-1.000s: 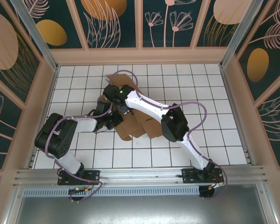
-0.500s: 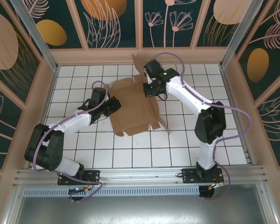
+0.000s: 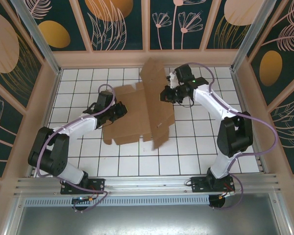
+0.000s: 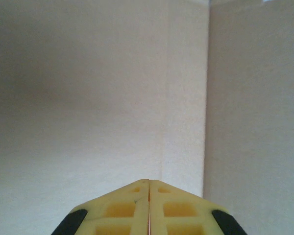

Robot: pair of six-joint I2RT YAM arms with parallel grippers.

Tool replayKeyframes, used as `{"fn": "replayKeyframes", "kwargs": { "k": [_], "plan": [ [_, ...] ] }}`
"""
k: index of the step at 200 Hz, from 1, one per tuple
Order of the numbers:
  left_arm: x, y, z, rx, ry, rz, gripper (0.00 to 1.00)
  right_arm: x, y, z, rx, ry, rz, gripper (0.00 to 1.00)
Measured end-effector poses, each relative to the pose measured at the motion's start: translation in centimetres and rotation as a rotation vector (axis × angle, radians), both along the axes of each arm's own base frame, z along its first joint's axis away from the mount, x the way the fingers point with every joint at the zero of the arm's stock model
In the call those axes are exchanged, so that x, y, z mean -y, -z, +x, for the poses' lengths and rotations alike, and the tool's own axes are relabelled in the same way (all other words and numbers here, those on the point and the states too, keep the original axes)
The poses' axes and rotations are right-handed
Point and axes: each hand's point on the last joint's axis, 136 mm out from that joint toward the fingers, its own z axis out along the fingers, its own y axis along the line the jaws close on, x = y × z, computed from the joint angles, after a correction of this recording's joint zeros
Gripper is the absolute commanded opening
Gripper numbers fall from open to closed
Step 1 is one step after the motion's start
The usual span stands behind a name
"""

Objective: Fold the paper box

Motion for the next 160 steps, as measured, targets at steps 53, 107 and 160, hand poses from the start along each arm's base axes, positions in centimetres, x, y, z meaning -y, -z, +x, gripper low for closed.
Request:
{"fn": "replayKeyframes", "kwargs": {
  "k": [53,107,160],
  "plan": [
    [-0.2,3.0,-0.4,-0.067,-0.006,0.022,0.06,0.6,0.8,-0.4,-0.036,0.012,0.010,0.11],
    [-0.9,6.7,-2.2,-0.153,-0.018,0.046,0.02,5.5,8.6,-2.2,-0.135,0.109,-0.146,0.26],
    [-1.0,6.8,-2.1,-0.151,-0.023,0.053,0.01,8.0,12.6,-0.1,-0.120,0.180,-0.103,0.28]
  ]
}}
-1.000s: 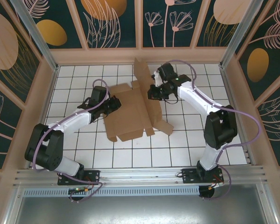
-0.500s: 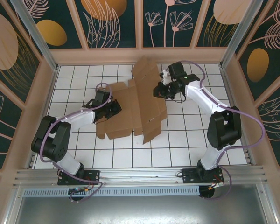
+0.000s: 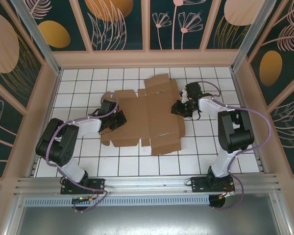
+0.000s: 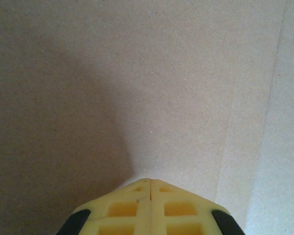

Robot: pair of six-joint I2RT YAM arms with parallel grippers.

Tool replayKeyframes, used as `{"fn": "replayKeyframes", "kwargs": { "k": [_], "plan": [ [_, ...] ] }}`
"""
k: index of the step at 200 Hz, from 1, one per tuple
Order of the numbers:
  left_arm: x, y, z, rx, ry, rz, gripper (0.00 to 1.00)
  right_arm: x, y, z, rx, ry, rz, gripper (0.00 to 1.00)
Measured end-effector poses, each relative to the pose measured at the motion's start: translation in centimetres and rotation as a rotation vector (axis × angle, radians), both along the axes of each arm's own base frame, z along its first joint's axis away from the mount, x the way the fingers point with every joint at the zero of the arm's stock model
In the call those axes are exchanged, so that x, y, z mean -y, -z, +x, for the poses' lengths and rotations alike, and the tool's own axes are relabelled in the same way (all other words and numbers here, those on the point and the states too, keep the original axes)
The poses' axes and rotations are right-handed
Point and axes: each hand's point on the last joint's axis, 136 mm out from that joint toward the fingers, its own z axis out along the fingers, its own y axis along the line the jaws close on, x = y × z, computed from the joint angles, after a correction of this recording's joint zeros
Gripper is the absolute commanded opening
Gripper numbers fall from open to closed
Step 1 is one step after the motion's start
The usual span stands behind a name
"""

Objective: Fold the paper box

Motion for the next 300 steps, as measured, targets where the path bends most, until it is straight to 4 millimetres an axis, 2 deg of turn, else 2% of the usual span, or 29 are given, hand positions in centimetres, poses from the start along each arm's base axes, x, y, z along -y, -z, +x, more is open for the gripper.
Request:
{"fn": "replayKeyframes", "kwargs": {
  "k": [23,59,119,124,130,167,207,230,258,272,300],
  "plan": [
    [-0.1,0.0,0.1,0.002,-0.003,0.006,0.00,1.8,1.5,0.0,-0.009,0.044,0.008,0.29],
    [-0.3,0.1,0.2,0.007,-0.007,0.016,0.00,4.3,2.7,-0.1,-0.022,0.111,0.044,0.29],
    [-0.4,0.1,0.2,0.012,-0.005,0.025,0.00,4.7,2.7,0.3,-0.007,0.117,0.042,0.42],
    [-0.4,0.1,0.2,0.012,-0.005,0.025,0.00,4.7,2.7,0.3,-0.007,0.119,0.042,0.50],
    [-0.4,0.1,0.2,0.013,-0.005,0.025,0.00,4.8,2.7,0.3,-0.010,0.127,0.043,0.53],
    [-0.5,0.5,0.1,0.005,0.003,0.039,0.00,5.2,2.5,0.7,-0.002,0.139,0.054,0.53],
    [-0.7,1.2,-0.1,-0.016,0.005,0.055,0.00,7.0,2.2,1.4,0.015,0.186,0.044,0.54],
    [-0.6,1.3,-0.1,-0.018,0.005,0.056,0.00,7.5,1.9,1.7,0.029,0.200,0.045,0.46],
    [-0.7,1.3,-0.1,-0.019,0.005,0.057,0.00,7.4,1.8,1.8,0.033,0.205,0.049,0.31],
    [-0.7,1.3,-0.1,-0.019,0.005,0.057,0.00,7.4,1.9,1.8,0.034,0.203,0.034,0.20],
    [-0.6,1.3,-0.1,-0.019,0.007,0.054,0.00,6.3,1.9,1.9,0.053,0.153,-0.072,0.12]
  ]
}}
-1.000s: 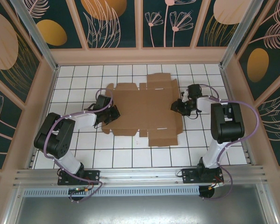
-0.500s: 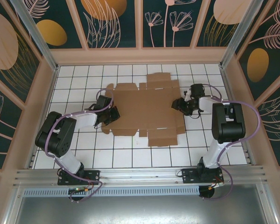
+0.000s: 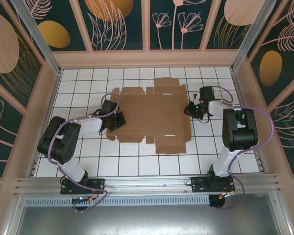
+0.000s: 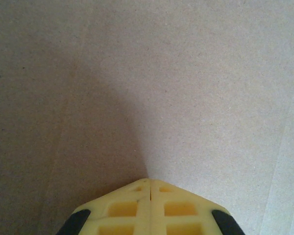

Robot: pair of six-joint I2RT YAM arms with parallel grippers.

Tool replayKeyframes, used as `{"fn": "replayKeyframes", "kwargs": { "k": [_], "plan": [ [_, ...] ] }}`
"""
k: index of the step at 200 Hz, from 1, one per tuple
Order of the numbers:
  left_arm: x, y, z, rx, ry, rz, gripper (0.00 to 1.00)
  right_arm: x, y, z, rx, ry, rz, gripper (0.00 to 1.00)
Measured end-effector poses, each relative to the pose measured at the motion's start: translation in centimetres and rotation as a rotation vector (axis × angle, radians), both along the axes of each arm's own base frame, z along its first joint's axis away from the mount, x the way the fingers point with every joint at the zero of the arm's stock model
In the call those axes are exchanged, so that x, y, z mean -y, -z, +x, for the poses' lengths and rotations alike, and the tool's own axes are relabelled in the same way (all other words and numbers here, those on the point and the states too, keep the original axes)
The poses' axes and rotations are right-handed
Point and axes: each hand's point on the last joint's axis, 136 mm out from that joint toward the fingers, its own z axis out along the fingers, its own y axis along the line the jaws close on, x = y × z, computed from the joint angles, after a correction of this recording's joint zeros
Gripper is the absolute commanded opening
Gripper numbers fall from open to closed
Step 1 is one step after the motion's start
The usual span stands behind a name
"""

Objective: Fold the paper box

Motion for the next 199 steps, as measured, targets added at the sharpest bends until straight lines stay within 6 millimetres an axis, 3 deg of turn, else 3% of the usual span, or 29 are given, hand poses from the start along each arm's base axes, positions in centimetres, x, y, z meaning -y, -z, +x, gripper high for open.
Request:
{"fn": "replayKeyframes", "kwargs": {
  "k": [36,67,110,129,154,199],
  "plan": [
    [0.1,0.0,0.0,-0.003,0.003,-0.005,0.00,-1.3,-1.1,1.3,0.058,-0.063,-0.279,0.14],
    [0.2,-0.1,-0.1,-0.006,0.009,-0.014,0.00,-2.5,-0.5,1.7,0.071,-0.123,-0.504,0.15],
    [0.6,-0.2,-0.2,-0.008,0.020,-0.032,0.00,-2.9,1.3,1.8,0.049,-0.194,-0.665,0.14],
    [0.7,-0.6,-0.2,-0.002,0.023,-0.040,0.01,-2.9,1.2,2.0,0.055,-0.217,-0.697,0.14],
    [0.8,-3.1,0.1,0.037,0.024,-0.054,0.05,-2.9,0.9,2.4,0.079,-0.285,-0.727,0.13],
    [1.3,-11.3,2.3,0.211,0.044,-0.088,0.10,-5.4,-0.2,3.8,0.160,-0.476,-0.696,0.17]
  ]
}}
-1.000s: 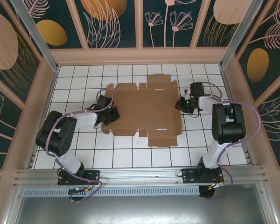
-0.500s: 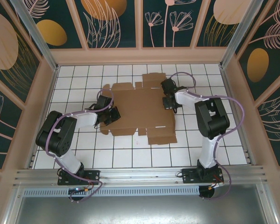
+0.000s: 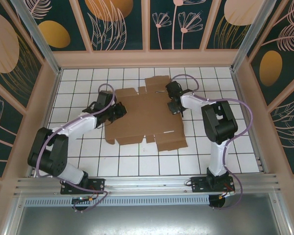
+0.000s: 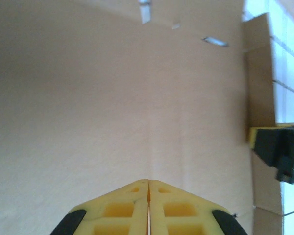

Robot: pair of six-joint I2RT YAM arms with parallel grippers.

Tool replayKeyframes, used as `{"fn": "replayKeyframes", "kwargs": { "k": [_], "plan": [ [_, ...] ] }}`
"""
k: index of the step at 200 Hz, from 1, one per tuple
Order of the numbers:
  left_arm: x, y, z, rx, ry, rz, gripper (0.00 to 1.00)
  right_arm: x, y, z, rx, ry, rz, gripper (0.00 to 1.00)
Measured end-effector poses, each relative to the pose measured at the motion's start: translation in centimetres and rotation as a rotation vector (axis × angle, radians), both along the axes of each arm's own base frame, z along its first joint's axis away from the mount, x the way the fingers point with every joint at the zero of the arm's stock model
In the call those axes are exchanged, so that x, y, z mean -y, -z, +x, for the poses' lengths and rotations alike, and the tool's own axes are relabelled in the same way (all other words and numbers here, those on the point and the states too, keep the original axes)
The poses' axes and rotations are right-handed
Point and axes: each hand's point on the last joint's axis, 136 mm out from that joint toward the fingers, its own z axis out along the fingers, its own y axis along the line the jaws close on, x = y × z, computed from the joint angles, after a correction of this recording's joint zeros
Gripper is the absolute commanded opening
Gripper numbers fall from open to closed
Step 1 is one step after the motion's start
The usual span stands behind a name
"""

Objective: Fold the paper box

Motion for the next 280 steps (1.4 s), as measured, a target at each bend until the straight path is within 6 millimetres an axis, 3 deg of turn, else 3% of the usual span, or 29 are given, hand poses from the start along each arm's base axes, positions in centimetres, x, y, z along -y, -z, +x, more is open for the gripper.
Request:
{"fn": "replayKeyframes", "kwargs": {
  "k": [27,70,93,145,164,197,218,237,252,259,280],
  "plan": [
    [-0.7,-1.6,0.5,0.040,0.004,0.031,0.12,-1.6,-0.3,1.1,0.026,-0.137,0.014,0.16],
    [-2.8,0.4,0.6,-0.017,-0.017,0.103,0.13,-4.7,-1.0,2.1,0.103,-0.373,0.013,0.18],
    [-2.8,1.2,1.5,-0.038,-0.023,0.126,0.13,-6.3,-1.6,2.4,0.148,-0.473,0.007,0.37],
    [-1.9,3.1,4.4,-0.070,-0.013,0.151,0.14,-6.8,-3.2,4.3,0.251,-0.467,0.000,0.61],
    [-1.9,5.1,4.8,-0.105,-0.008,0.172,0.14,-6.5,-5.5,4.9,0.313,-0.402,0.019,0.98],
    [-2.0,8.3,4.4,-0.175,-0.005,0.198,0.12,-5.1,-12.4,4.6,0.490,-0.252,0.117,0.99],
    [-2.2,9.2,4.0,-0.193,-0.004,0.205,0.11,-4.3,-16.6,3.7,0.560,-0.145,0.229,0.87],
    [-2.3,9.6,3.8,-0.199,-0.005,0.208,0.10,-4.1,-18.1,2.6,0.570,-0.077,0.333,0.53],
    [-2.3,10.1,3.4,-0.206,-0.007,0.198,0.09,-4.0,-16.9,0.5,0.518,-0.030,0.400,0.13],
    [-2.3,10.5,3.1,-0.214,-0.009,0.190,0.08,-4.0,-15.8,-0.6,0.475,-0.009,0.424,0.00],
    [-2.2,11.5,2.0,-0.234,-0.020,0.153,0.04,-4.5,-11.6,-3.5,0.323,0.040,0.488,0.00]
  ]
}}
